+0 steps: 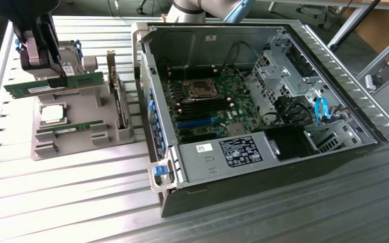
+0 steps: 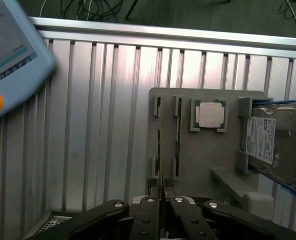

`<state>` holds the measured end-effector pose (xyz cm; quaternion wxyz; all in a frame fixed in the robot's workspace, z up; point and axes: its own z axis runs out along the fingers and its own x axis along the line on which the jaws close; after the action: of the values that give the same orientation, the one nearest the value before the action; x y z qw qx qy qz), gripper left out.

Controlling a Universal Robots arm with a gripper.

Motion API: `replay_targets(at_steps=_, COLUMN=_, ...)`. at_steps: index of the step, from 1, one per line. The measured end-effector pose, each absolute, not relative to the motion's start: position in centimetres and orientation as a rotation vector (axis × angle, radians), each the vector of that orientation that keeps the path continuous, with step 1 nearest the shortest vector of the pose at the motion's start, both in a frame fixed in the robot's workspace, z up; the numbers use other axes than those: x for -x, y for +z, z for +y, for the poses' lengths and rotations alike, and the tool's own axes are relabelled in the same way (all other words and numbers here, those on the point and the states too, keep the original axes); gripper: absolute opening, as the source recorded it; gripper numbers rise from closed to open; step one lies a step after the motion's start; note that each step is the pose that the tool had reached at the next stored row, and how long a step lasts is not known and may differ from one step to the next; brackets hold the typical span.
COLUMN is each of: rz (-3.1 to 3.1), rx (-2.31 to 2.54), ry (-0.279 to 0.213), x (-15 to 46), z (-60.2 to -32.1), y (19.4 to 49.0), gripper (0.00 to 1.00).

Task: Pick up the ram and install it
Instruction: 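Pick up the ram and move it above insertion slot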

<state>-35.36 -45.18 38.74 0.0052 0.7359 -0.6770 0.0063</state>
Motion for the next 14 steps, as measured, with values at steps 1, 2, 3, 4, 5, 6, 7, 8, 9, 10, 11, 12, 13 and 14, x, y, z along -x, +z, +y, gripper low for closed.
replay_targets(at_steps=1, rz=-2.120, rx=-2.304, ry=0.020, x=34.9, z=-45.2, y=38.7, gripper=0.12)
replay_targets(at_steps=2, rz=-2.120, rx=-2.304, ry=0.020, x=34.7, z=-45.2, y=38.7, gripper=0.12)
replay_targets(at_steps=3, rz=-2.120, rx=-2.304, ry=0.020, x=34.3, z=-45.2, y=38.7, gripper=0.12)
replay_targets(at_steps=4, rz=-2.120, rx=-2.304, ry=0.020, x=33.8, z=-45.2, y=38.7, gripper=0.12)
replay_targets(at_steps=5, rz=-2.120, rx=-2.304, ry=0.020, x=33.4, z=-45.2, y=38.7, gripper=0.12)
replay_targets(at_steps=6, rz=-2.120, rx=-2.304, ry=0.020, x=33.2, z=-45.2, y=38.7, gripper=0.12)
replay_targets(at_steps=7, rz=-2.120, rx=-2.304, ry=0.020, x=32.9, z=-45.2, y=38.7, gripper=0.12)
replay_targets(at_steps=8, rz=-2.120, rx=-2.304, ry=0.020, x=32.3, z=-45.2, y=38.7, gripper=0.12)
replay_targets(at_steps=9, rz=-2.120, rx=-2.304, ry=0.020, x=31.9, z=-45.2, y=38.7, gripper=0.12)
replay_targets(at_steps=10, rz=-2.120, rx=-2.304, ry=0.020, x=31.4, z=-45.2, y=38.7, gripper=0.12)
replay_targets(at_steps=11, rz=-2.120, rx=-2.304, ry=0.020, x=31.0, z=-45.2, y=38.7, gripper=0.12)
replay_targets(at_steps=12, rz=-2.120, rx=-2.304, ry=0.020, x=30.1, z=-45.2, y=38.7, gripper=0.12)
replay_targets(at_steps=13, rz=-2.120, rx=-2.304, ry=0.020, x=29.8, z=-45.2, y=38.7, gripper=0.12)
replay_targets(at_steps=14, rz=-2.120, rx=-2.304, ry=0.020, x=29.4, z=-45.2, y=38.7, gripper=0.12)
